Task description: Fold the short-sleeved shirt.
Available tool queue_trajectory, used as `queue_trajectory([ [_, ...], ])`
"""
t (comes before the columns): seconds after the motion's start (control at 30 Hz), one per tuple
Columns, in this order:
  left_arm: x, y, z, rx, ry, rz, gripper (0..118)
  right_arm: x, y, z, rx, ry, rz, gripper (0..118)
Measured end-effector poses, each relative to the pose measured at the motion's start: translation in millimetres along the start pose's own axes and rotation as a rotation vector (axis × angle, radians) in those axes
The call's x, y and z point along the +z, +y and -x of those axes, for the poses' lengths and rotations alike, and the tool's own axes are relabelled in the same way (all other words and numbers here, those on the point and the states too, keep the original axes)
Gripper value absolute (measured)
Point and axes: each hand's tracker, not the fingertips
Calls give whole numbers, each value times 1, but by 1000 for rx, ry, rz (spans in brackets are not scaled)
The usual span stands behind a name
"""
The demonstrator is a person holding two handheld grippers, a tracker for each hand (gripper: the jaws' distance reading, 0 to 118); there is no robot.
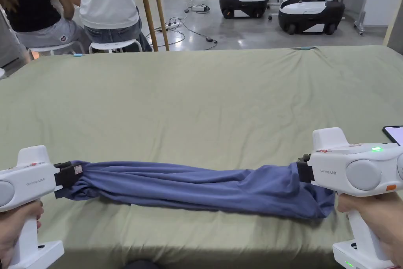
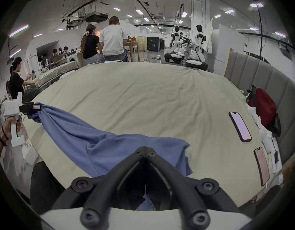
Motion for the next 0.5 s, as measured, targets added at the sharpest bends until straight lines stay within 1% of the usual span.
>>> queue_trajectory([
  [0.03, 3, 0, 0, 2, -11, 3, 10, -2, 0, 2, 0, 7, 0, 0],
  [0.13, 16, 5, -21, 57, -115, -20, 10, -3, 0, 7, 5, 18, -1, 0],
  [0.17, 22, 8, -32, 53, -175, -22, 10, -3, -1, 8, 9, 20, -2, 0],
  [0.23, 29, 12, -63, 38, -223, -47, 10, -4, -2, 10, 17, 30, -1, 0],
  [0.3, 24, 13, -101, 30, -302, -17, 10, -5, -2, 12, 20, 36, -1, 0],
  [0.37, 15, 11, -137, -9, -362, -1, 10, -5, -4, 11, 20, 42, -3, 0],
  [0.5, -27, -9, -209, -69, -425, 109, 10, -1, -12, 6, 3, 40, -2, 0],
])
